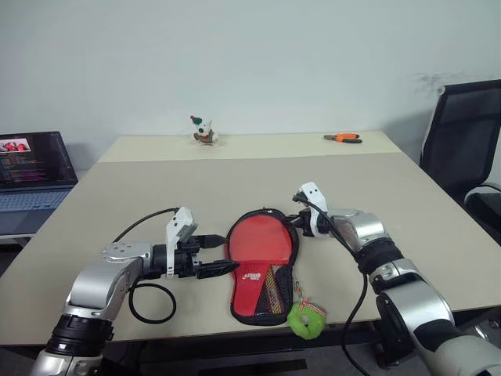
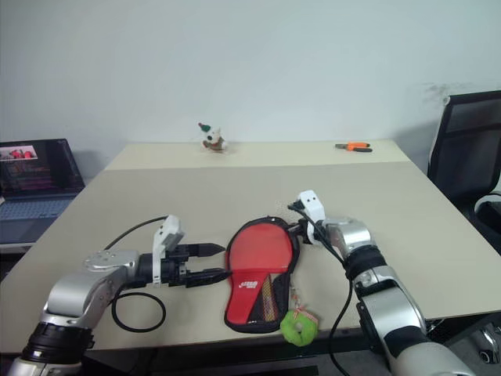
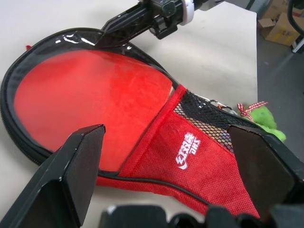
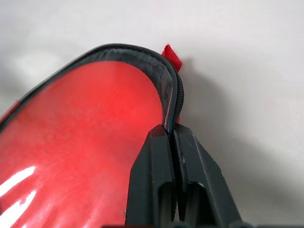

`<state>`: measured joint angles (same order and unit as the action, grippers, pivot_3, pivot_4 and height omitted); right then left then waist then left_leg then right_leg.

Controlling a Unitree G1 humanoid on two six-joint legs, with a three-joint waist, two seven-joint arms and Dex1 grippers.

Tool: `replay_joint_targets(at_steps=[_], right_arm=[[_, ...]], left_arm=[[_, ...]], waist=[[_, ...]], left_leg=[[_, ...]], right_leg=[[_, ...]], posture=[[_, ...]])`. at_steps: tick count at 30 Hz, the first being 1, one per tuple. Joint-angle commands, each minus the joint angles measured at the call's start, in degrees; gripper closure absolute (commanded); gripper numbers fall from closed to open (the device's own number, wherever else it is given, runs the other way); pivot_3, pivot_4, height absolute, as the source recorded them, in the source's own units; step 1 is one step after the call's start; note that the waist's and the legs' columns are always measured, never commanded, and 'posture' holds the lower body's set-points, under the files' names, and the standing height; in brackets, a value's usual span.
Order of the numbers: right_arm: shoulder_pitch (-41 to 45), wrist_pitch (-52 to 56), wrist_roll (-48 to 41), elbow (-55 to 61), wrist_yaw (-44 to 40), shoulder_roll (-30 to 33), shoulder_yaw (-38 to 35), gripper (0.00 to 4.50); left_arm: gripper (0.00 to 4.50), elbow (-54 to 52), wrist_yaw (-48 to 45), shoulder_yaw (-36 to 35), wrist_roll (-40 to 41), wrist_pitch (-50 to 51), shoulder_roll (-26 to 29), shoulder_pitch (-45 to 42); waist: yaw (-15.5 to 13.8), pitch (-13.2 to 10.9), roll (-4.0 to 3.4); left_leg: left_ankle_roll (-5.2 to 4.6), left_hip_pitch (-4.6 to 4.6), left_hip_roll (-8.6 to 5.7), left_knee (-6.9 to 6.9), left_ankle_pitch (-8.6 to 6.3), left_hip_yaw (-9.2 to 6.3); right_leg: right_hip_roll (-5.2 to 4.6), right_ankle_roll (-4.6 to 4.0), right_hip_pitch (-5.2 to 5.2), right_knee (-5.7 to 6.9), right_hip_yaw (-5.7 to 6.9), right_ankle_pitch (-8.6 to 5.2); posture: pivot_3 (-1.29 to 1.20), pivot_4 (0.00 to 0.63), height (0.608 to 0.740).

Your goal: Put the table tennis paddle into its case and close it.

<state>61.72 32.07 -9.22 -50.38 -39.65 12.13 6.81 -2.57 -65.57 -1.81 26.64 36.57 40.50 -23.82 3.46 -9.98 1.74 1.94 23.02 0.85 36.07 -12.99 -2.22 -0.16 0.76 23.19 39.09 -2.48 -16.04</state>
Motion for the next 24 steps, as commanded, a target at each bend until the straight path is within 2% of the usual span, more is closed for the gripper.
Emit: replay_joint_targets(at_steps=[1,5,8,14,19,24], right_arm=[[3.67,-3.98,1.19,-2.57,-0.58,-1.28,-0.71,4.48],[4.82,-5.33,1.78,-5.62,-0.60,-2.51,-1.59,4.48],[4.90,-5.30,0.89,-4.52,0.18,-3.47,-3.30,3.86],[2.96,-0.89,-1.41,4.92,-0.13,-3.85,-5.55,1.69],[-4.97,10.34,-6.12,26.18,-1.26,-1.06,-6.43,0.05],[-12.22,16.50,-7.64,39.22,-0.78,3.53,-6.12,0.05]], left_arm=[[0.00,-1.83,0.35,0.18,0.14,-1.33,0.28,-0.15],[0.00,-0.64,0.93,1.33,-0.49,-2.22,-0.70,-1.22],[0.00,0.88,1.41,2.49,-1.30,-3.46,-1.79,-2.67],[0.00,10.16,3.36,6.67,-6.73,-10.42,-6.80,-9.50],[0.00,24.52,2.81,10.40,-12.52,-19.76,-12.21,-18.10],[0.00,32.50,-0.13,12.13,-15.49,-26.21,-14.45,-21.12]], waist=[[0.05,0.00,0.00],[0.09,-0.01,-0.01],[0.11,-0.01,-0.01],[-0.06,-0.02,-0.04],[-0.92,-0.02,-0.04],[-1.41,-0.03,-0.04]], left_leg=[[0.00,0.00,0.02,0.00,0.00,0.00],[0.00,-0.01,0.06,0.00,0.00,0.00],[0.00,-0.01,0.05,0.00,0.00,0.01],[0.00,0.00,0.03,0.01,0.00,-0.01],[0.00,0.11,-0.05,0.03,0.00,-0.11],[0.00,0.13,-0.08,0.04,0.00,-0.08]], right_leg=[[0.00,0.00,0.00,0.01,-0.01,0.00],[0.00,-0.02,0.00,0.01,-0.01,0.01],[0.00,-0.02,0.00,0.01,-0.02,0.01],[0.00,-0.02,0.01,0.02,0.01,0.01],[0.00,-0.02,0.01,-0.02,0.12,0.01],[-0.02,-0.01,0.04,-0.02,0.11,0.01]], posture=[[0.00,0.150,0.740],[0.00,0.150,0.740],[0.00,0.150,0.740],[0.00,0.150,0.740],[0.00,0.150,0.740],[0.00,0.150,0.740]])
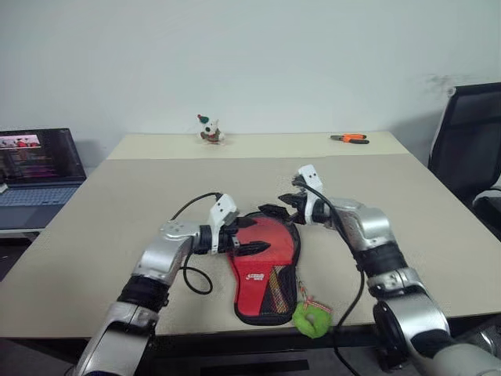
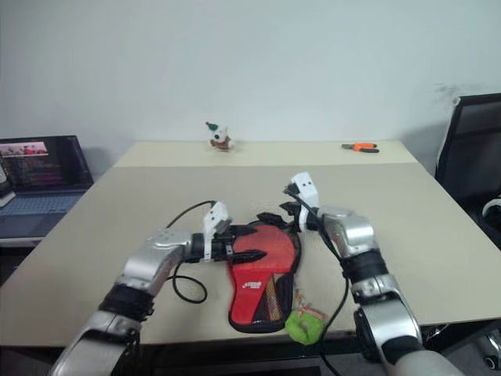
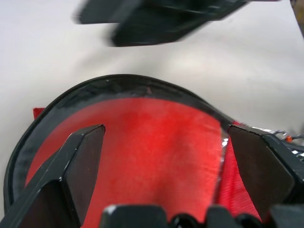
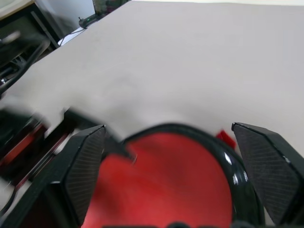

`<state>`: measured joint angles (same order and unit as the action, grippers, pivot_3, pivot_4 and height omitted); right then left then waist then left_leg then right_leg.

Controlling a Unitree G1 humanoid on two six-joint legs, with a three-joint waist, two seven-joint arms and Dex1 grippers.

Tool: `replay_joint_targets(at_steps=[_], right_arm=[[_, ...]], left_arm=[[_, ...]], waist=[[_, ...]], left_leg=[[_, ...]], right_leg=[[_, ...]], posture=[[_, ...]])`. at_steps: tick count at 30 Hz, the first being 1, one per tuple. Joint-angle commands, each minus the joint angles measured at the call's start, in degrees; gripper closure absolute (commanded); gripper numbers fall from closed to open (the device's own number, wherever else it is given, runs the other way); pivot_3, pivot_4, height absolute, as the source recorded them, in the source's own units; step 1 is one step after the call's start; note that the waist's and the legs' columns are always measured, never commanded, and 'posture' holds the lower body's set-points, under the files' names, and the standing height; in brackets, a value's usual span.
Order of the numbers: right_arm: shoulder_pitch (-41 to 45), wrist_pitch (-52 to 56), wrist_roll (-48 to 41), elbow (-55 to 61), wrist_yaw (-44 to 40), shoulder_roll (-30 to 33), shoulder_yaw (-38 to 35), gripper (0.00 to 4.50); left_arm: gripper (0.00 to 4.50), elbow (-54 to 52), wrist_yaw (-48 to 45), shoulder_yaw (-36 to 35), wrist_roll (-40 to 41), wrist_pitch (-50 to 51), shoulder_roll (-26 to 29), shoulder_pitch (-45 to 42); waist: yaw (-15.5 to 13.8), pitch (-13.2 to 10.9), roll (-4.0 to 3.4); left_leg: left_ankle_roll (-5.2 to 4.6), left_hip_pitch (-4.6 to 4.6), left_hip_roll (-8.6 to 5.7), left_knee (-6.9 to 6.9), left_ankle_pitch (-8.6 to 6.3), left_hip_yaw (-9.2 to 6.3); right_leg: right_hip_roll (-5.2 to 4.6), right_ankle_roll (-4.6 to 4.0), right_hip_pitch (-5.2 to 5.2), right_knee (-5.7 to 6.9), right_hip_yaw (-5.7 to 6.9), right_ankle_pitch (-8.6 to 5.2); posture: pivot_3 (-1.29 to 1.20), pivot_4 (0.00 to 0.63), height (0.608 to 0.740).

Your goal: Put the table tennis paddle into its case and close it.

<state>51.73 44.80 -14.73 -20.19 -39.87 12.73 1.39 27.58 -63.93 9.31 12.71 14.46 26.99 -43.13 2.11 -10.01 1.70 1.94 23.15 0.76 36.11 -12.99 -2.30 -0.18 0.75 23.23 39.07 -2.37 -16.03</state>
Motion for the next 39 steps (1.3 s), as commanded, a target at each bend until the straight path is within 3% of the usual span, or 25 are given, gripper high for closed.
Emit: replay_joint_targets(at_steps=[1,8,13,20,31,34,39], right_arm=[[-4.43,6.21,-3.35,13.62,-1.97,5.27,-0.64,0.05],[-22.33,20.00,-17.31,45.01,-14.64,24.81,0.58,0.05],[-32.85,17.48,-16.46,56.56,-14.33,33.90,4.44,0.05],[-39.73,12.06,-10.76,58.41,-8.07,34.66,11.50,0.05],[-38.77,6.98,-5.79,50.61,-3.69,30.22,15.09,0.05],[-38.58,6.32,-5.62,49.74,-3.90,30.20,14.97,0.64],[-38.24,4.81,-4.96,48.81,-4.53,30.68,14.88,2.29]], left_arm=[[0.00,3.66,-2.40,1.43,-2.24,-5.47,-1.40,-2.23],[0.00,11.42,-6.04,3.20,-5.83,-12.28,-3.35,-4.35],[0.00,17.15,-6.45,3.00,-7.78,-15.62,-4.73,-6.59],[0.00,21.00,-6.96,2.72,-8.98,-18.23,-6.23,-8.17],[0.00,19.79,-7.39,2.22,-8.94,-17.93,-5.64,-7.28],[0.00,19.11,-7.38,2.17,-8.84,-17.61,-5.51,-6.91],[0.00,18.35,-7.20,1.94,-8.86,-17.11,-5.46,-6.50]], waist=[[-0.23,-0.01,-0.01],[-0.42,-0.03,-0.02],[-0.12,-0.07,0.05],[-0.23,-0.08,0.08],[-0.25,-0.08,0.10],[-0.25,-0.08,0.10],[-0.27,-0.08,0.10]], left_leg=[[0.00,0.00,0.00,0.00,0.00,-0.01],[-0.01,0.31,-0.09,0.10,0.00,-0.09],[-0.01,0.29,-0.19,0.33,-0.01,-0.04],[-0.01,0.34,-0.16,0.67,-0.01,-0.04],[-0.02,0.39,-0.14,0.80,-0.01,-0.05],[-0.02,0.39,-0.14,0.83,-0.01,-0.05],[-0.02,0.39,-0.14,0.83,-0.01,-0.06]], right_leg=[[0.00,0.00,0.00,0.00,0.01,0.00],[0.05,0.02,0.08,-0.10,0.13,-0.02],[0.22,0.05,0.00,-0.03,0.17,-0.03],[0.34,0.39,-0.06,0.00,0.17,-0.18],[0.34,0.46,-0.06,0.00,0.17,-0.13],[0.35,0.46,-0.06,0.02,0.16,-0.13],[0.34,0.46,-0.06,0.02,0.16,-0.13]], posture=[[0.00,0.150,0.740],[0.00,0.150,0.740],[0.00,0.150,0.740],[0.00,0.150,0.740],[0.00,0.150,0.740],[0.00,0.150,0.740],[0.00,0.150,0.740]])
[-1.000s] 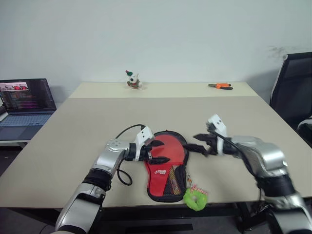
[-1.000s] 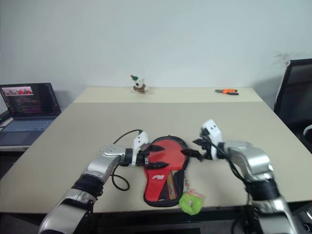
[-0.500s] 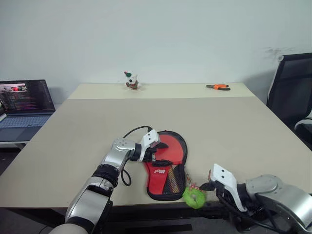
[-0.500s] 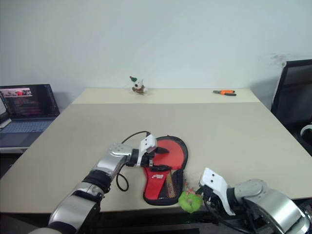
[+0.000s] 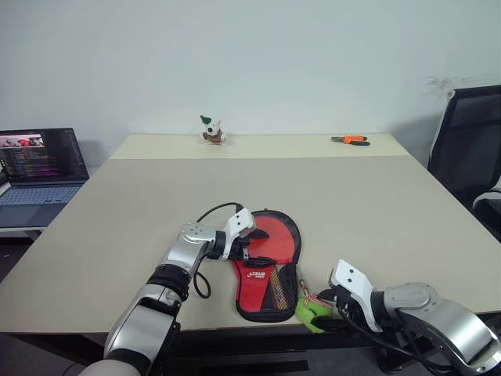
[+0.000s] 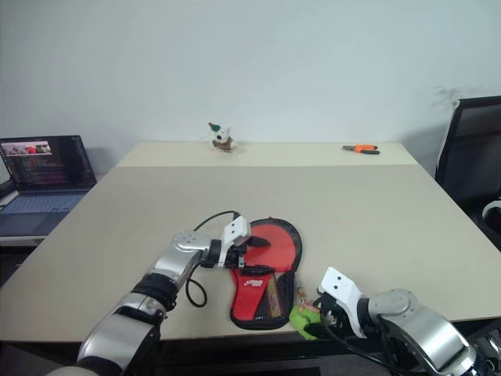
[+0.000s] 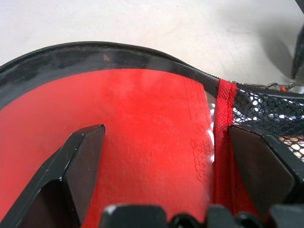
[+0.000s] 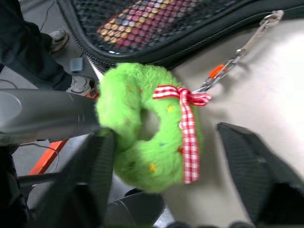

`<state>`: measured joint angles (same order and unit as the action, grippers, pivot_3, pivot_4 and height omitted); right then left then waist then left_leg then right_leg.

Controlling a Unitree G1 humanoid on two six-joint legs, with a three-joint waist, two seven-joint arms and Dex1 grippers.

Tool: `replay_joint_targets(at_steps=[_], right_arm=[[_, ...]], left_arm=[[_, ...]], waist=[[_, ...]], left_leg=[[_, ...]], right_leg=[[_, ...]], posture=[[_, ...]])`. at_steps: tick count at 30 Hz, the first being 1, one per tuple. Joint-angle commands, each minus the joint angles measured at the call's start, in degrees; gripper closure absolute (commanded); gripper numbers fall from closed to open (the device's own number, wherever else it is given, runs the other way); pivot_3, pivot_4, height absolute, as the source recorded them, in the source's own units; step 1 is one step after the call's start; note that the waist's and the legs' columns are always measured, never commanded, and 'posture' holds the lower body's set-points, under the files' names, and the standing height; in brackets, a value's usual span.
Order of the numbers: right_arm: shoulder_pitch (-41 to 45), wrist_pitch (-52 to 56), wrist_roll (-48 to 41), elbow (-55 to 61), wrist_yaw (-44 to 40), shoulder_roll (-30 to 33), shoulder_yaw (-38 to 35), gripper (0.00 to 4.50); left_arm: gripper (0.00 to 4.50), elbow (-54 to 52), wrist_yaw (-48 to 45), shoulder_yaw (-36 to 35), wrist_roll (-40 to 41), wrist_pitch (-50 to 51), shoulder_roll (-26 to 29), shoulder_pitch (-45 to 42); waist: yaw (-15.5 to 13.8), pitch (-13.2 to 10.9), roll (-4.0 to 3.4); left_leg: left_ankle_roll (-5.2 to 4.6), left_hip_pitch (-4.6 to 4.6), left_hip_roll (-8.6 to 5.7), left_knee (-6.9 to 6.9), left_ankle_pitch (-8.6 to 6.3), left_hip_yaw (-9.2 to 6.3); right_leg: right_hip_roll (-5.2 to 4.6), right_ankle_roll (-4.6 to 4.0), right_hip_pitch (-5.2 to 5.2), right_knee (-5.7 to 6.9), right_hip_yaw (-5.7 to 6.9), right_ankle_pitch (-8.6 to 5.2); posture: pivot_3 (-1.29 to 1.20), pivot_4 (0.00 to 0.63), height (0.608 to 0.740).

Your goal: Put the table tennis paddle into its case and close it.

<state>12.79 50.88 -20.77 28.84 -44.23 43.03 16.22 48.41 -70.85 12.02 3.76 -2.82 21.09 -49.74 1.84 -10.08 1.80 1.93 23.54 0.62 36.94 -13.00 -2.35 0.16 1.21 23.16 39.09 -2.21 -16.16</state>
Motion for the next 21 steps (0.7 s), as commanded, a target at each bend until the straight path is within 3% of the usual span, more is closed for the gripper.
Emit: replay_joint_targets(at_steps=[1,7,21], right_arm=[[0.72,-1.51,1.24,-0.28,-0.30,0.55,0.08,2.64],[1.06,-2.41,1.48,-0.07,-1.88,2.16,-0.30,4.46],[9.94,-10.26,4.25,-7.61,-12.07,8.07,-0.84,4.49]], left_arm=[[0.00,-2.63,-0.27,-0.79,0.09,0.25,0.46,0.19],[0.00,-2.91,-0.20,-0.74,-0.06,0.34,0.52,0.30],[0.00,-0.82,-2.22,1.16,-2.31,-2.05,0.23,1.21]], waist=[[0.00,0.00,0.00],[-0.03,0.00,0.00],[-0.05,0.00,0.00]], left_leg=[[0.00,0.00,0.00,0.00,0.00,0.00],[0.00,0.00,0.00,0.01,0.00,0.00],[0.00,0.00,-0.01,0.01,0.00,0.01]], right_leg=[[0.00,0.00,0.00,0.00,0.00,0.00],[0.00,0.00,0.00,0.01,0.00,0.01],[-0.03,-0.11,0.00,-0.01,0.01,0.08]], posture=[[0.00,0.150,0.740],[0.00,0.150,0.740],[0.00,0.150,0.740]])
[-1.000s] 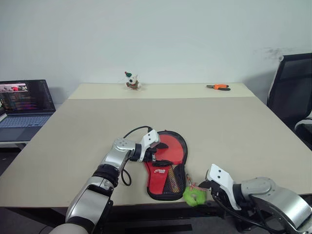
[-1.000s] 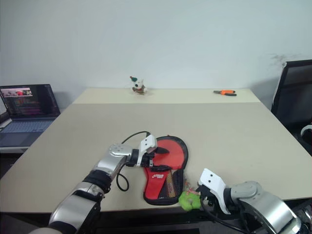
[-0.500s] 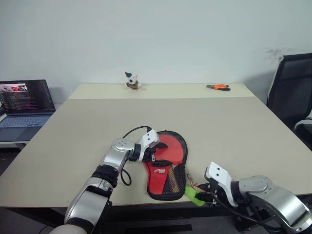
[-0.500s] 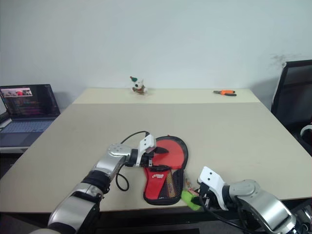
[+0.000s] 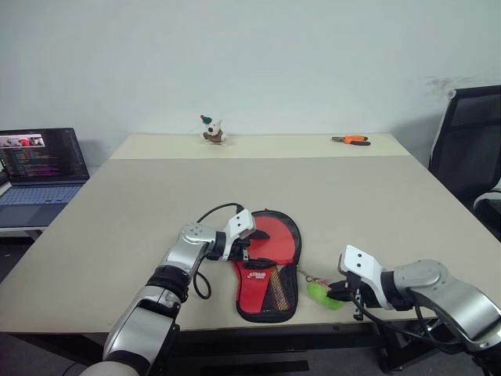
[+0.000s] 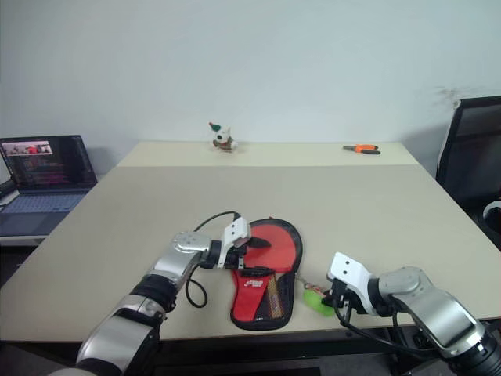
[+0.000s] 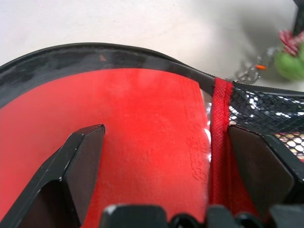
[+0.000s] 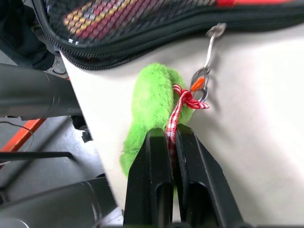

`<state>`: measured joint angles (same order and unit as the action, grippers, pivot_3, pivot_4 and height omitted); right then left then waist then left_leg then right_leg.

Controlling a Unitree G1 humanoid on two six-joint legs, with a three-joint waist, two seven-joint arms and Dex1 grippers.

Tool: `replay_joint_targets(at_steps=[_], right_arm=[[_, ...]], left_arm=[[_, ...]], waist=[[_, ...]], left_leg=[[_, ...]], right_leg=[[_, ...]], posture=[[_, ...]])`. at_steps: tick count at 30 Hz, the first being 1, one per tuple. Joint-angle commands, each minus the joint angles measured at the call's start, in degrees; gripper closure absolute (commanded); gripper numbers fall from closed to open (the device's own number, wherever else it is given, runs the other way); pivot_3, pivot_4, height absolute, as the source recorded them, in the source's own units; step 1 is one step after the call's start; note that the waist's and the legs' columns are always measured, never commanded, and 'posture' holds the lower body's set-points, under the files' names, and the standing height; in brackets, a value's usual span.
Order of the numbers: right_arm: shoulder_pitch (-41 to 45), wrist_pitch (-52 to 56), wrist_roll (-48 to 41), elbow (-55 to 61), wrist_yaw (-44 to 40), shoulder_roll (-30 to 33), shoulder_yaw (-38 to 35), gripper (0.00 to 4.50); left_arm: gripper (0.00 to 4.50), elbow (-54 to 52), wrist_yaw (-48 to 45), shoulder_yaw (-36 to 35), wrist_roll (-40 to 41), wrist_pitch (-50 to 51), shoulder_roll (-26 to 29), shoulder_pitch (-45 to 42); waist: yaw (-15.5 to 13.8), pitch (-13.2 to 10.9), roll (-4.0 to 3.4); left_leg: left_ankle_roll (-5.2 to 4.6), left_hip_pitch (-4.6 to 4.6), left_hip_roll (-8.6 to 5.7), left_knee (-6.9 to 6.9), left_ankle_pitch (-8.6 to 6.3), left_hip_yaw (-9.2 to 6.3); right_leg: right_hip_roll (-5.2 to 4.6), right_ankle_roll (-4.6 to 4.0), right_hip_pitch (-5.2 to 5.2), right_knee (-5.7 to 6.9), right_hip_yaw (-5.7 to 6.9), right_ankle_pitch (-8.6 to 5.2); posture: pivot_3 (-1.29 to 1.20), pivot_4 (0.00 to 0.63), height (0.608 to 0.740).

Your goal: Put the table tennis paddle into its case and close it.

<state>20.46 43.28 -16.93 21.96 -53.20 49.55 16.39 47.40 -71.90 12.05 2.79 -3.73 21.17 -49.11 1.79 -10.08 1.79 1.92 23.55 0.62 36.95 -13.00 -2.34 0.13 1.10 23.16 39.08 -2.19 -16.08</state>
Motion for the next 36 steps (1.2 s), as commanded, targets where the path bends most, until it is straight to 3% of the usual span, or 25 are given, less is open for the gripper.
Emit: replay_joint_targets(at_steps=[1,8,17,22,27,36], right_arm=[[3.33,-3.62,0.47,-1.34,-4.88,2.18,-0.83,4.49],[3.07,-3.80,-1.94,2.13,-12.00,4.45,0.12,4.49],[0.30,-2.96,-2.16,7.11,-14.19,5.06,2.00,4.49],[-0.44,-0.62,-2.71,10.68,-13.17,3.23,4.53,4.49],[-0.97,1.89,-4.11,14.34,-12.82,2.51,5.86,4.49],[-2.87,9.23,-10.23,21.46,-9.46,-0.20,5.83,4.49]], left_arm=[[0.00,0.72,-1.06,1.20,-1.56,-1.32,-0.07,0.46],[0.00,3.30,-0.78,1.82,-2.60,-2.21,-1.34,-0.12],[0.00,7.41,-0.20,2.89,-4.59,-4.80,-3.25,-1.47],[0.00,10.49,2.39,3.40,-6.50,-6.54,-5.16,-2.91],[0.00,12.50,4.06,3.23,-7.44,-7.10,-7.00,-3.97],[0.00,16.05,7.12,2.69,-8.64,-8.15,-8.92,-6.26]], waist=[[0.00,0.00,0.00],[-0.08,0.02,-0.01],[-0.57,0.05,-0.01],[-1.02,0.11,-0.01],[-1.38,0.10,0.00],[-1.55,0.14,0.03]], left_leg=[[0.00,0.00,0.00,0.00,0.00,0.01],[-0.02,-0.01,0.00,0.01,-0.01,-0.02],[-0.02,-0.01,-0.01,0.02,-0.01,-0.07],[-0.02,-0.04,-0.03,0.05,-0.01,-0.19],[-0.06,-0.69,-0.03,0.02,-0.04,-0.28],[-0.06,-0.70,-0.02,0.04,-0.04,-0.35]], right_leg=[[-0.01,-0.16,0.00,0.00,0.00,0.09],[-0.02,-0.17,-0.03,0.00,0.01,0.10],[-0.12,-0.16,-0.08,-0.01,0.05,0.10],[-0.16,-0.15,-0.21,-0.04,0.09,0.09],[-0.21,0.24,-0.97,-0.16,0.18,-0.15],[-0.23,0.25,-1.00,-0.13,0.17,-0.15]], posture=[[0.00,0.150,0.740],[0.00,0.150,0.740],[0.00,0.150,0.740],[0.00,0.150,0.740],[0.00,0.150,0.740],[0.00,0.150,0.740]])
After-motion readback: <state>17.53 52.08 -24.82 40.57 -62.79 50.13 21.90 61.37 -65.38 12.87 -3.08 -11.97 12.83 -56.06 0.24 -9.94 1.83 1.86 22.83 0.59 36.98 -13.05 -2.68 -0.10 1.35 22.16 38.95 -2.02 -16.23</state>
